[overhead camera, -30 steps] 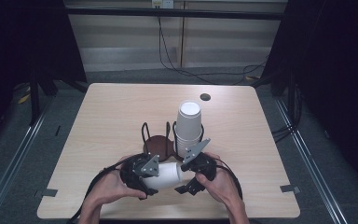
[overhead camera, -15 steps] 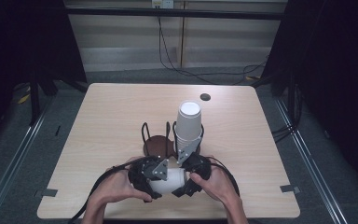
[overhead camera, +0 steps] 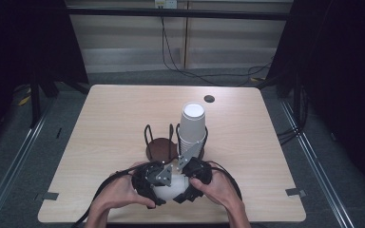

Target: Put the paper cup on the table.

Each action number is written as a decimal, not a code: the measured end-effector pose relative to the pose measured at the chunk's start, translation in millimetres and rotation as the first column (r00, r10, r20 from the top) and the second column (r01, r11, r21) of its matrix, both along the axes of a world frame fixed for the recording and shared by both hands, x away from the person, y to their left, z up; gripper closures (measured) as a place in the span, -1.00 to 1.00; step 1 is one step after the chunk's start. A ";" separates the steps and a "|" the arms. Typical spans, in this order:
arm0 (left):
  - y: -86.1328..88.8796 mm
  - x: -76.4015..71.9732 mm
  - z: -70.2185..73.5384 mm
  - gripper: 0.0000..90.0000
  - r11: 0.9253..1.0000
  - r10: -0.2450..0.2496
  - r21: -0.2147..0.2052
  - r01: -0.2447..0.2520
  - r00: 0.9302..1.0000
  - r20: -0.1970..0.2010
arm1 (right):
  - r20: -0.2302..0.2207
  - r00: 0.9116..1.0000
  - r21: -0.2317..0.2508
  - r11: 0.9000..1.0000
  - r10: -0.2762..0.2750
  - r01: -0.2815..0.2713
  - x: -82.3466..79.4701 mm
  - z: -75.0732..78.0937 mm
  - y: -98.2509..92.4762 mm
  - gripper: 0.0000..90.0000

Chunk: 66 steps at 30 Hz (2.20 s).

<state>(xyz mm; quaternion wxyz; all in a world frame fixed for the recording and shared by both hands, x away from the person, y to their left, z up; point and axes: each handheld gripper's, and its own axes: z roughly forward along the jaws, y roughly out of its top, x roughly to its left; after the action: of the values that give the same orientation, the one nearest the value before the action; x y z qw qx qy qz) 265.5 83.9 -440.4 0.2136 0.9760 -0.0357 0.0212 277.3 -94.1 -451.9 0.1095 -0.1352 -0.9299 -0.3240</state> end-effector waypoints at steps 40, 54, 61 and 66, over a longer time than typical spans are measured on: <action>48.9 16.6 16.3 -0.74 0.930 0.030 -0.366 -0.029 1.000 -0.004 | 0.022 0.998 0.024 0.998 -0.057 0.057 2.0 0.6 -16.9 -0.45; 72.0 19.2 10.2 -0.66 0.872 0.115 -0.474 -0.117 0.993 -0.034 | 0.029 0.993 0.068 0.991 -0.115 0.112 2.3 1.0 -29.9 -0.45; 80.2 14.2 -2.7 -0.65 0.819 0.158 -0.546 -0.176 0.984 -0.080 | 0.038 0.985 0.143 0.976 -0.171 0.164 1.6 -2.3 -39.3 -0.45; 81.5 15.1 -11.1 -0.65 0.807 0.194 -0.545 -0.229 0.973 -0.122 | 0.043 0.978 0.221 0.957 -0.204 0.190 0.3 -0.9 -45.7 -0.45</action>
<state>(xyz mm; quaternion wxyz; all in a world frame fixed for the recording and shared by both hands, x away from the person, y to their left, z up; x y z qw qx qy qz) 280.6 165.3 -451.5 0.4849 0.8698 0.0874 0.0247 277.7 -139.8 -452.8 0.0603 -0.2038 -0.8742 -0.4366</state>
